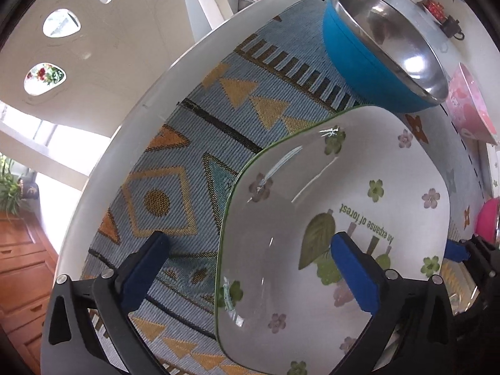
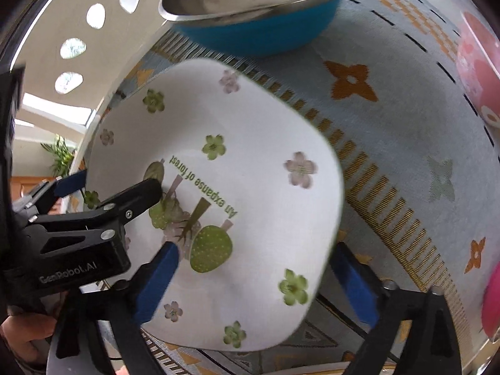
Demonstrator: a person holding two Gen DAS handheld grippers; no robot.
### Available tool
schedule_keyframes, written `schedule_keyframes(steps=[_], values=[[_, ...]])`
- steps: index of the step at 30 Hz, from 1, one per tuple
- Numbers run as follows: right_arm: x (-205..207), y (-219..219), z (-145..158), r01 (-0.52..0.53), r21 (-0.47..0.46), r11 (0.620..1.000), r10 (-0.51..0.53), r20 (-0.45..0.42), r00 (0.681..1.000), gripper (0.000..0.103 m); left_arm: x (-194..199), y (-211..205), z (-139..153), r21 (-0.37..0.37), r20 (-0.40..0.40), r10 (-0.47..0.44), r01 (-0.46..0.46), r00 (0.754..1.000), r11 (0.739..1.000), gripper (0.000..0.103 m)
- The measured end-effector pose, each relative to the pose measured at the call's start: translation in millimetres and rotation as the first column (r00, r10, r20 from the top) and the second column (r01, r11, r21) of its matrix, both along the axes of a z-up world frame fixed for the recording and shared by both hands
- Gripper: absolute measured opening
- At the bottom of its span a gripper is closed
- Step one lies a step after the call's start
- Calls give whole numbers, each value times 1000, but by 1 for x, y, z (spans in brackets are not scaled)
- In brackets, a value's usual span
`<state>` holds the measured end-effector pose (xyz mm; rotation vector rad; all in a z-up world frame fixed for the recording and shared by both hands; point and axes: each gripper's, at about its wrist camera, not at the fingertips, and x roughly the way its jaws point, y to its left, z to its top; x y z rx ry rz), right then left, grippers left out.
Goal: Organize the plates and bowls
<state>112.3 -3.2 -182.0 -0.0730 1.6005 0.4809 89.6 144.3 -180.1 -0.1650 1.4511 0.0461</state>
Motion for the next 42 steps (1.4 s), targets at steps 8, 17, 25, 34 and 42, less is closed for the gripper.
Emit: schedule_keyframes(steps=[8,17,25,34,42], values=[[-2,15,-3,-25,-47,999,26,15,1000,103,0,1,-1,0,1,0,0,1000,1000,103],[-3,-5,3,7,2,1000,-8,29,1000,103,7,4,-2,0,-7,-7,7,1000,1000,103],[-6,-25,11,46,25,999,-47,50,998,92,1,3,-3,-2,-15,-25,25,1000,1000,103],[-1,-62,16,94,40,995,-97,85,992,43,-14,-10,11,-36,81,-93,96,992,995,49],[-2,-65,20,111,83,990,-118,85,989,25,-20,-9,16,-54,97,-83,88,992,995,38]])
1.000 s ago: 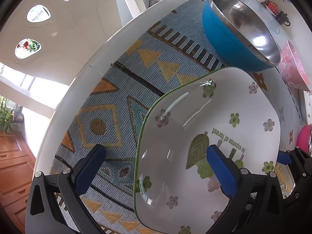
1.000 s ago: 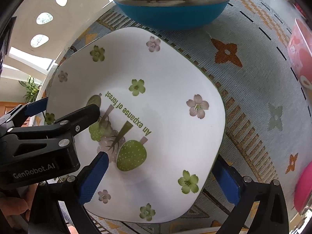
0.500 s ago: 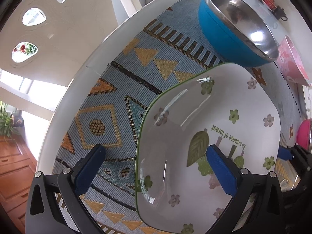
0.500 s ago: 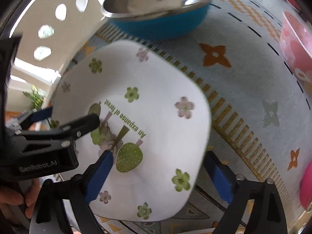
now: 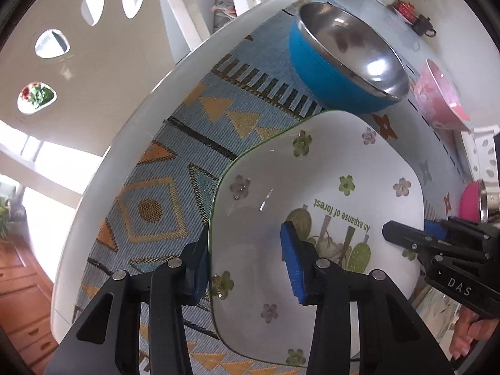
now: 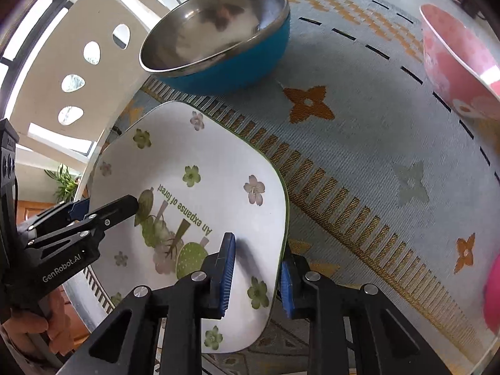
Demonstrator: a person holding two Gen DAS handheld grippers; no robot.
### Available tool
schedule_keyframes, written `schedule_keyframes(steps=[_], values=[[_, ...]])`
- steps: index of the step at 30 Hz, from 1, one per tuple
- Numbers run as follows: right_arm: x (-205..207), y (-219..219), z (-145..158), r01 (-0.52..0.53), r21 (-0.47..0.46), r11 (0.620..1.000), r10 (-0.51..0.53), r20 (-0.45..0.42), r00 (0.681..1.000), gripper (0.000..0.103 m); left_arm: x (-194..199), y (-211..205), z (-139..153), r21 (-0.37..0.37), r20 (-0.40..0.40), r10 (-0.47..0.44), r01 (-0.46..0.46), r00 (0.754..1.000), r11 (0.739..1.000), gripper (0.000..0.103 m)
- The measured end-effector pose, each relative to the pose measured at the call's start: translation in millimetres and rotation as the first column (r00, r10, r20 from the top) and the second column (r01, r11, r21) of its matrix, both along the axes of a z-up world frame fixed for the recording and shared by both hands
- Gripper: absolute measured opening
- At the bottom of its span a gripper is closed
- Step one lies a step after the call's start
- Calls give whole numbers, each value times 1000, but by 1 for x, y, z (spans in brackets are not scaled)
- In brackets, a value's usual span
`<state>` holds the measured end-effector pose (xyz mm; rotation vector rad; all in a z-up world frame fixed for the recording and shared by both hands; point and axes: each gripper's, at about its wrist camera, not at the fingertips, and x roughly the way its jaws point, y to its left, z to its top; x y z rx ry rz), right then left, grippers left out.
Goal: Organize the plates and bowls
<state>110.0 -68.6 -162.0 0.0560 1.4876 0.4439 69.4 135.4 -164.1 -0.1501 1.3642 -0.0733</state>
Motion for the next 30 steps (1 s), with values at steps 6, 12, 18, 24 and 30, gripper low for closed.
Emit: schedule_keyframes(steps=[6,12,18,24,30], values=[[-2,-11,0,20,63,998,-19,-11,1000,25,-4,1,4,-18,-9,-12,12,1000,1000,38],[-1,-18,9,18,51,999,-18,0,1000,25,-11,-6,10,-44,-18,-15,14,1000,999,39],[-8,-26,15,57,56,997,-56,-6,998,25,-15,-14,19,-38,-19,-25,24,1000,999,39],[-13,-27,25,86,62,994,-85,-19,996,25,-12,-18,34,3,-13,-41,41,999,999,40],[-22,-37,41,110,106,988,-109,-16,994,25,-12,-28,48,40,2,-60,60,998,997,42]])
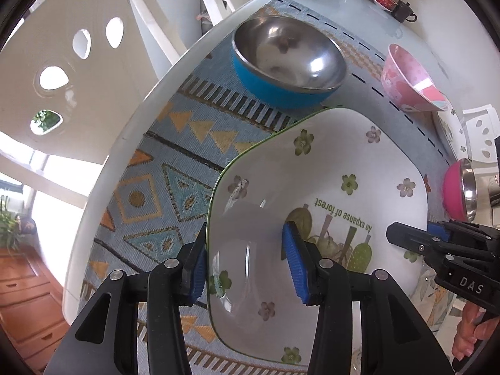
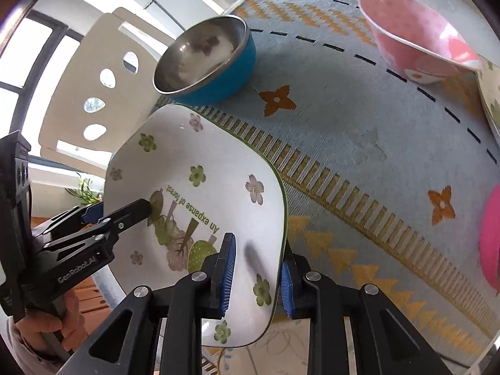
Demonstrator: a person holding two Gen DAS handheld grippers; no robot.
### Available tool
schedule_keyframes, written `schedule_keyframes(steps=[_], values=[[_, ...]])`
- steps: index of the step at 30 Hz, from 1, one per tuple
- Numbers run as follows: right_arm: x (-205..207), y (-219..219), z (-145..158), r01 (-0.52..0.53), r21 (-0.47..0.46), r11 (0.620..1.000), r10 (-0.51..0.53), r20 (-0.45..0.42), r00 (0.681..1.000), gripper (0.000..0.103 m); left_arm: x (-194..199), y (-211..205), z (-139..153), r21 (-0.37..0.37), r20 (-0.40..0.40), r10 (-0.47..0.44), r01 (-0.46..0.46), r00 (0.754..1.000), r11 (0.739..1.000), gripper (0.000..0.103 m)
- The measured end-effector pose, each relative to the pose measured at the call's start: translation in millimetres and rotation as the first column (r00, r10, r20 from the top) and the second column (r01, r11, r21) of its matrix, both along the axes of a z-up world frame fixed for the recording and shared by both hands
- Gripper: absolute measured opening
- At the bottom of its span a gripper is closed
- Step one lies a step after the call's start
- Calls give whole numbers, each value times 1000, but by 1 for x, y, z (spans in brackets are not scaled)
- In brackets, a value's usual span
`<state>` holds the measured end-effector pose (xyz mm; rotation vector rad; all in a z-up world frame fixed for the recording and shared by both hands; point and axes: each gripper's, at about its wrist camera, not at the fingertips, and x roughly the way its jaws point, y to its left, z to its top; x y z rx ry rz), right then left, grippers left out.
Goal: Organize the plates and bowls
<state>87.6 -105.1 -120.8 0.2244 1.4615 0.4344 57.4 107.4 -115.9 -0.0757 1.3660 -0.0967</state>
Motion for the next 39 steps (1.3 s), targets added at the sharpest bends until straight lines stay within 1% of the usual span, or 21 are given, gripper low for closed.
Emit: schedule_keyframes(steps=[7,11,16,21,26,30,39], values=[[-18,-26,8,32,-3,999,-32,-3,999,25,-13,-27,2,-11,-9,-22,22,1000,1000,42],[-34,-49,7,53,7,999,-53,-16,998,25,-23,-45,3,-15,-11,-56,55,998,998,42],[-56,-76,4,78,-13,997,-78,-28,997,25,-37,-73,2,-14,-17,-102,102,995,995,42],[-73,-101,1,101,-24,995,-102,-39,994,25,-53,-99,-2,-32,-33,-135,134,990,990,41],[-88,-111,-2,85,-54,995,-87,-41,995,27,-71,-119,-7,-33,-44,-152,151,987,988,41],[-102,-121,-10,93,-40,995,-96,-68,993,27,-86,-126,-11,-51,-61,-150,147,987,988,41],[-124,-131,-24,93,-54,994,-98,-108,989,27,-112,-141,-15,-40,-85,-169,166,982,985,41]])
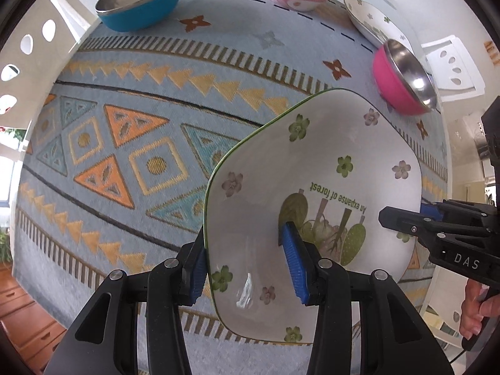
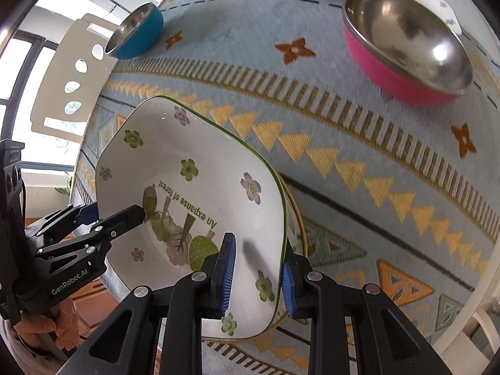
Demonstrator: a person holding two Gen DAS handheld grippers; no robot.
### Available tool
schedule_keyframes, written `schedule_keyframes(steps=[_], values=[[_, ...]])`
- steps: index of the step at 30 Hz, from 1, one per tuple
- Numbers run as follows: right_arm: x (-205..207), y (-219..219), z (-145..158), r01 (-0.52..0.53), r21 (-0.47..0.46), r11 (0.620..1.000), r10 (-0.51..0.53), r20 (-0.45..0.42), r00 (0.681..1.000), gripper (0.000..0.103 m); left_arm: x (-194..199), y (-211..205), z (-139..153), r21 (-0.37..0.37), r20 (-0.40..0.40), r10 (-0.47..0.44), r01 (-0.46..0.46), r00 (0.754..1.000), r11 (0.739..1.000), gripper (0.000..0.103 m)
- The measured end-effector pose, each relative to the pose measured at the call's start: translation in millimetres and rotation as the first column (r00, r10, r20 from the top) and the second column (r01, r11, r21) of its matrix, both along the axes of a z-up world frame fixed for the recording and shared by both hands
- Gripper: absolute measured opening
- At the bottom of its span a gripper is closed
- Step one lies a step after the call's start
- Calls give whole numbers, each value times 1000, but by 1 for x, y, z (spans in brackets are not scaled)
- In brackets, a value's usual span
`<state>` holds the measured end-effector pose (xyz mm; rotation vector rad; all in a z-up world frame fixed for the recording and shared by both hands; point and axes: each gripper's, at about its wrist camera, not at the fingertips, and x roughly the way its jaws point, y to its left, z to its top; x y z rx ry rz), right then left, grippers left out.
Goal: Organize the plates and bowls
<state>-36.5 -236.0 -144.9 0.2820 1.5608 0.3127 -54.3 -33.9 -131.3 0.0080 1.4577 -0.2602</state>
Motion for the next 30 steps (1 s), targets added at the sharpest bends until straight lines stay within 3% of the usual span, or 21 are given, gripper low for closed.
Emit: schedule_keyframes(steps=[10,22,30], values=[[-11,-1,-8,-11,-8,1000,11,-12,1000,27,-19,-4,-9,28,-20,-1,1,1000,1000,41],[-8,4,-10,-5,-25,1000,4,-28,1000,27,-10,1,-5,26,-21,10,-9,1000,1000,41],[-6,16,-8,-19,-93,996,15,-48,999,27,-8,-14,-3,125,-42,-57,62,997,990,41]])
